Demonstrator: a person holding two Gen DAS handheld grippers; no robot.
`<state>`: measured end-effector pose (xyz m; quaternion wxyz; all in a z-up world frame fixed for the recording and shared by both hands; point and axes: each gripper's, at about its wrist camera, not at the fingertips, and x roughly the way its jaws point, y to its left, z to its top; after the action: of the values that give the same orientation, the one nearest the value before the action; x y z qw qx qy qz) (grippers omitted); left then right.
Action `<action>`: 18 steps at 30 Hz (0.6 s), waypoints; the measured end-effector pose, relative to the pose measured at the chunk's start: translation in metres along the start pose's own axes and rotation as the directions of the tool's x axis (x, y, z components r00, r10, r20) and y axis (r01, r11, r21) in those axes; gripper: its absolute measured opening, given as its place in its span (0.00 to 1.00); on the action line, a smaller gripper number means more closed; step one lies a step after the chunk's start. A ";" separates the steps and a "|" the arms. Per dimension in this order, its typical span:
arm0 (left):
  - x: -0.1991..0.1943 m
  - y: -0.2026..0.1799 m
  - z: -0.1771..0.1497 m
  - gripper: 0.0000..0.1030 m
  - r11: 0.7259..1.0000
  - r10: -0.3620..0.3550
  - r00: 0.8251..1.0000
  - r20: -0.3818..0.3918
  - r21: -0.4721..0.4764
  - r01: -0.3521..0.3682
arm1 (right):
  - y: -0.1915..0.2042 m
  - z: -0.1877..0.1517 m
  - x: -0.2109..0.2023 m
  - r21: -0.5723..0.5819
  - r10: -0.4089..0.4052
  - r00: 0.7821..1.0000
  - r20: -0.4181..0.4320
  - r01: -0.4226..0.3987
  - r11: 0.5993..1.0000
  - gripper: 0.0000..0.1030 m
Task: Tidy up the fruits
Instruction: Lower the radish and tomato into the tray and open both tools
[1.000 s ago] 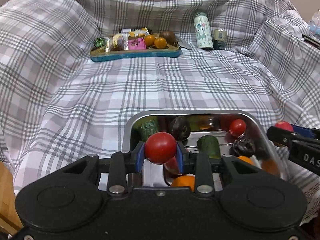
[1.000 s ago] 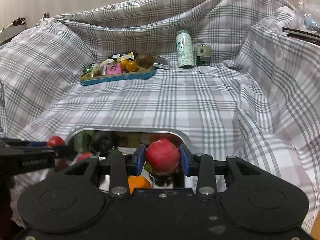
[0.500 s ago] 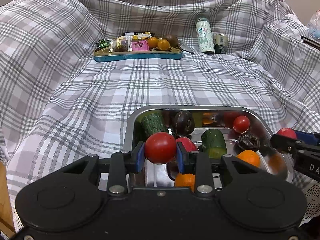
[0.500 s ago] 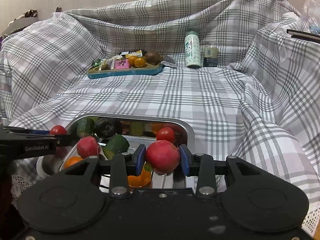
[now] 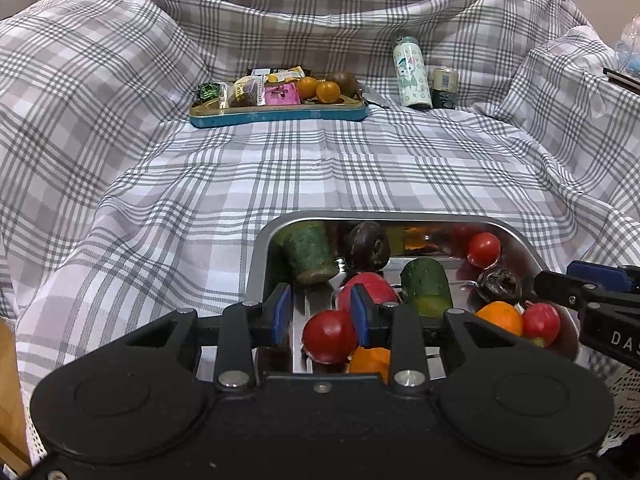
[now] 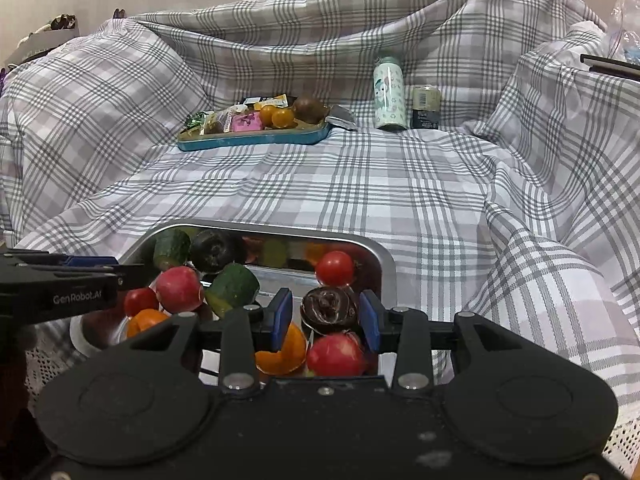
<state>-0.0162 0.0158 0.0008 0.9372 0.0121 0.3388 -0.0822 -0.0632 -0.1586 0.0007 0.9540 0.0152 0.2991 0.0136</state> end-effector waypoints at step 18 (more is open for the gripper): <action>-0.004 -0.003 -0.003 0.40 1.000 0.020 1.000 0.007 0.013 -0.020 | -0.014 0.001 -0.003 0.101 -0.028 0.999 0.020 0.025 0.995 0.38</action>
<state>-0.0213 0.0141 0.0015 0.9390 0.0213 0.3350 -0.0750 -0.0653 -0.1723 0.0029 0.9553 0.0596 0.2892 -0.0143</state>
